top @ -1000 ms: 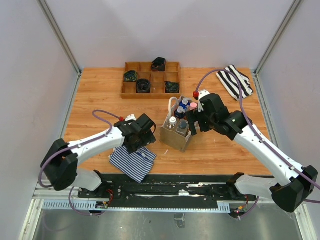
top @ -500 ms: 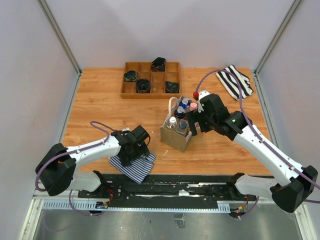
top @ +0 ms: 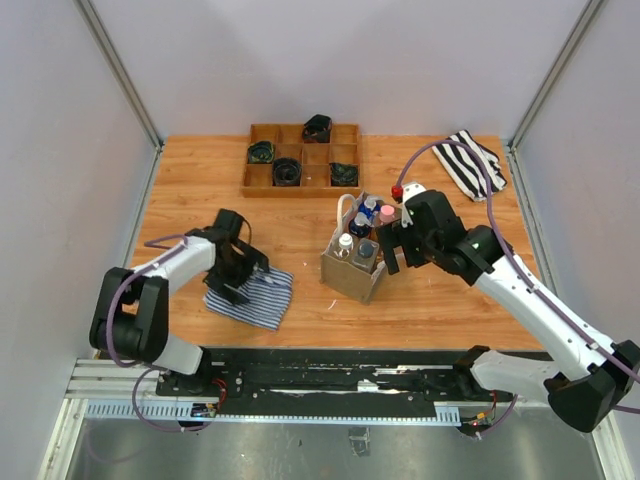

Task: Take the personal care products out of the canvas bag

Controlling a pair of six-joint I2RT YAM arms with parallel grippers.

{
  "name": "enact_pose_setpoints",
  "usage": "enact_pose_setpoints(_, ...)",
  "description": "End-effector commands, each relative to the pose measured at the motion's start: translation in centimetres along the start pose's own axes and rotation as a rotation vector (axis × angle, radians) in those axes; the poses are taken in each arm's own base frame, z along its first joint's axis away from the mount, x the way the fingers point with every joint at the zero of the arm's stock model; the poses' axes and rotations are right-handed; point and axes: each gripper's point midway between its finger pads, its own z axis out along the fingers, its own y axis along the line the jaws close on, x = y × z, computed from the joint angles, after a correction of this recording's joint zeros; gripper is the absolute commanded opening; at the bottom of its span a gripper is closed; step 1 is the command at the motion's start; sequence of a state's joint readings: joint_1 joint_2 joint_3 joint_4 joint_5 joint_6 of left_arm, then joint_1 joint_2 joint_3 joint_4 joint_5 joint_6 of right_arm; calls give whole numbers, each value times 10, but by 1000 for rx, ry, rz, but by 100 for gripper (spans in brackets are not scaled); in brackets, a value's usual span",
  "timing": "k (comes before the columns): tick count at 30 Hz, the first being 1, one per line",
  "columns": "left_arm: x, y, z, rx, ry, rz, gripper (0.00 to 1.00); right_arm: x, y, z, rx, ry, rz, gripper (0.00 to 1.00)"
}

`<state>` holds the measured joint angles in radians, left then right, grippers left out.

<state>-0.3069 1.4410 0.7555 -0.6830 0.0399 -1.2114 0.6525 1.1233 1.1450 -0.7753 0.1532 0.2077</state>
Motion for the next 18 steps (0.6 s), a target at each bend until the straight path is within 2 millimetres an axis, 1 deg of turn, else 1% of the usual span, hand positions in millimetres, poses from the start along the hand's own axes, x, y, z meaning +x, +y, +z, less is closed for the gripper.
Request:
enact_pose_setpoints(1,-126,5,11,-4,-291,-138,100,-5,-6,-22,10,-40,-7,99)
enact_pose_setpoints(3,-163,20,5,-20,-309,-237,100,-5,-9,-27,14,-55,-11,98)
enact_pose_setpoints(4,-176,31,3,-44,-312,-279,100,-5,-11,-29,21,-60,-10,98)
enact_pose_setpoints(6,-194,62,0,-98,-328,-371,100,-2,-14,-31,34,-67,-12,98)
enact_pose_setpoints(8,-207,95,-7,-131,-358,-477,100,0,-16,-33,37,-70,-14,98)
enact_pose_setpoints(9,-211,109,-12,-145,-380,-524,100,1,-16,-34,40,-71,-15,98)
enact_pose_setpoints(10,-213,118,-19,-152,-411,-555,100,2,-17,-34,40,-69,-19,99)
enact_pose_setpoints(12,-217,122,-37,-123,-488,-580,100,5,-17,-33,44,-58,-23,98)
enact_pose_setpoints(13,-218,123,-49,-105,-532,-596,100,6,-17,-31,44,-52,-25,99)
enact_pose_setpoints(14,-223,123,-66,-84,-596,-609,99,7,-17,-30,43,-45,-25,98)
enact_pose_setpoints(15,-230,127,-86,-83,-672,-615,97,8,-15,-28,35,-39,-24,99)
enact_pose_setpoints(16,-236,132,-110,-91,-749,-628,97,9,-13,-27,26,-31,-21,99)
enact_pose_setpoints(18,-245,141,-157,-114,-883,-655,98,12,-9,-24,10,-14,-17,99)
